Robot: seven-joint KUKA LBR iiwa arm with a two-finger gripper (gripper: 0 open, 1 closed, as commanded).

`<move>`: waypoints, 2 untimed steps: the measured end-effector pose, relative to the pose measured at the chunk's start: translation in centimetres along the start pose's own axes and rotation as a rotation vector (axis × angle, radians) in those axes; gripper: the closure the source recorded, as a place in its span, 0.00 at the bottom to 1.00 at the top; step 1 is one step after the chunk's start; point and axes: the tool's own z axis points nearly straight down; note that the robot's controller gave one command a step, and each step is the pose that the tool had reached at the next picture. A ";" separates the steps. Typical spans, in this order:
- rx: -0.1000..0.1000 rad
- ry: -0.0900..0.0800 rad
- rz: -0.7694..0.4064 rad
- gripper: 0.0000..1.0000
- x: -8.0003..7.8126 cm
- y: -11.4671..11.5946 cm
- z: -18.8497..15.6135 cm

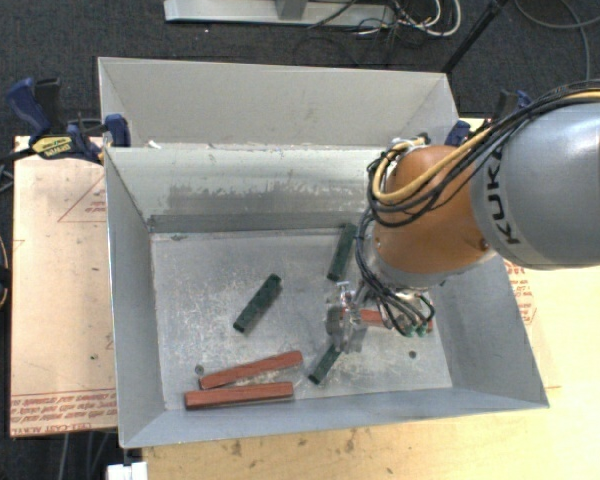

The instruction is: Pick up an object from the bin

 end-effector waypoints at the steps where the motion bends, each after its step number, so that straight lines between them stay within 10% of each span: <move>1: 0.002 -0.006 0.001 1.00 -0.5 0.0 -2.0; 2: 0.002 -0.008 -0.329 0.00 -6.9 -1.5 -1.7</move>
Offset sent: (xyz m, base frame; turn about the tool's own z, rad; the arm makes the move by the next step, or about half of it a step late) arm 0.0695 -0.0065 0.0172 -0.3325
